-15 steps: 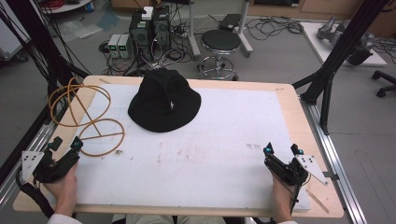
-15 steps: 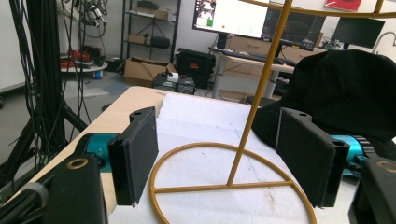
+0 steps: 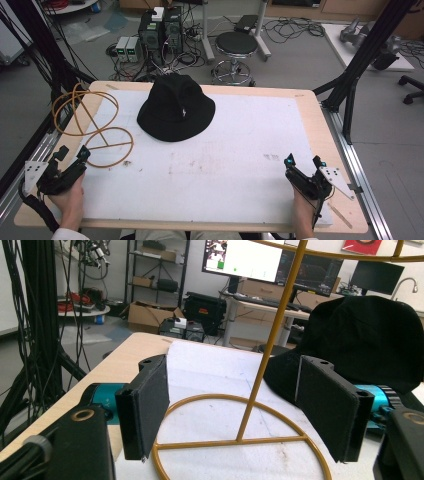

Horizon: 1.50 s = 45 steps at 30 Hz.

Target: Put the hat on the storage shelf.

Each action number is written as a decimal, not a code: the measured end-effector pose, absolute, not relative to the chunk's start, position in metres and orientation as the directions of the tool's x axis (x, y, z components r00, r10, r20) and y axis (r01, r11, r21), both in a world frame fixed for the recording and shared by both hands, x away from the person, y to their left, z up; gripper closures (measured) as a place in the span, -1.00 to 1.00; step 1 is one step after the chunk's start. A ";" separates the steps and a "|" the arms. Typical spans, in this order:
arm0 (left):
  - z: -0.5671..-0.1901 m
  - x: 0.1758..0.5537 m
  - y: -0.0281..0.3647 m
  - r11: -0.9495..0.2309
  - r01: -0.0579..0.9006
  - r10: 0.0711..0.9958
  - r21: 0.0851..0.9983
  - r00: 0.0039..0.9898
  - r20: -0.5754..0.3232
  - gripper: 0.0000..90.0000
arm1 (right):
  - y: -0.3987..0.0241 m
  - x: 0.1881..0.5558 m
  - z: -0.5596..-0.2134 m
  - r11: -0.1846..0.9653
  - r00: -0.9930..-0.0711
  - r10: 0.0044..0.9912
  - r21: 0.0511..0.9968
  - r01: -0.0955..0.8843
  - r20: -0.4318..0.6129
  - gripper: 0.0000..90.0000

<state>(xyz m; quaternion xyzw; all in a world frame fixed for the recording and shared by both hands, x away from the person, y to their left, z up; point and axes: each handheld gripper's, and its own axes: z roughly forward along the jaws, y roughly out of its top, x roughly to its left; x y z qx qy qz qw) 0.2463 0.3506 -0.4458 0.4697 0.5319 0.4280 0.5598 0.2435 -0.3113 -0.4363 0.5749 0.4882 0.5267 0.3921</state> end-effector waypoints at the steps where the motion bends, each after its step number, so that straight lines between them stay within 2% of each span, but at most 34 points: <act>1: -0.446 0.246 0.351 0.193 0.019 0.979 0.981 0.068 -0.194 -0.34 | -0.312 0.243 -0.437 -0.220 -0.030 0.974 0.964 0.148 0.227 -0.84; 17: -0.446 0.247 0.351 0.211 0.022 0.975 0.977 0.061 -0.212 -0.34 | -0.317 0.245 -0.433 -0.178 -0.046 0.981 0.973 0.144 0.186 -0.84; 19: -0.447 0.245 0.352 0.216 0.022 0.974 0.976 0.061 -0.217 -0.34 | -0.318 0.246 -0.431 -0.174 -0.068 0.980 0.973 0.154 0.186 -0.84; 23: -0.446 0.244 0.350 0.213 0.016 0.975 0.977 0.065 -0.213 -0.34 | -0.316 0.250 -0.419 -0.099 -0.129 0.985 0.985 0.144 0.117 -0.84; 30: -0.446 0.244 0.347 0.200 0.021 0.978 0.980 0.064 -0.201 -0.34 | -0.308 0.260 -0.406 -0.071 -0.220 0.970 0.985 0.156 0.104 -0.84; 45: -0.446 0.244 0.344 0.195 0.026 0.978 0.980 0.071 -0.196 -0.34 | -0.265 0.309 -0.370 0.031 -0.382 0.923 0.980 0.195 0.047 -0.84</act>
